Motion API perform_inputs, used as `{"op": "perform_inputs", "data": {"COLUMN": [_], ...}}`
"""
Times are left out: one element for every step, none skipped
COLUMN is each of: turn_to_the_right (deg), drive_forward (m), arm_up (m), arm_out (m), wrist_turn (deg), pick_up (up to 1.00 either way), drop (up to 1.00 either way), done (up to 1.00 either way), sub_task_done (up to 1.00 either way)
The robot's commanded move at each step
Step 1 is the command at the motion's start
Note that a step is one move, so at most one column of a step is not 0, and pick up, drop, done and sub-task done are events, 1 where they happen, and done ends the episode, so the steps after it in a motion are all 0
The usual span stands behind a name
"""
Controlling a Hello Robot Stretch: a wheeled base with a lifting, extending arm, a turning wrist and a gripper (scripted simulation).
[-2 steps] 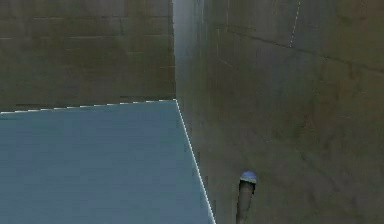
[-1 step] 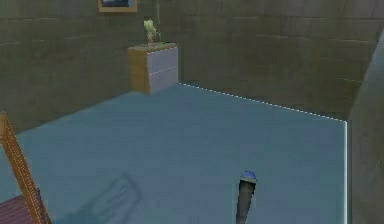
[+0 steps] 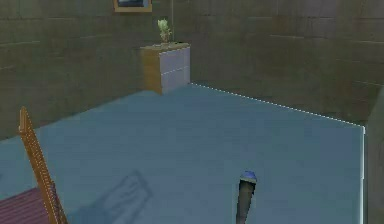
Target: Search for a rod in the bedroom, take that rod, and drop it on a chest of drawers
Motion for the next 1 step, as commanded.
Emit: {"op": "perform_inputs", "data": {"turn_to_the_right": [0.0], "drive_forward": [1.00], "arm_up": [0.00], "arm_out": [0.00], "wrist_turn": [0.0], "pick_up": [0.00], "drop": [0.00], "done": [0.00], "sub_task_done": [0.00]}}
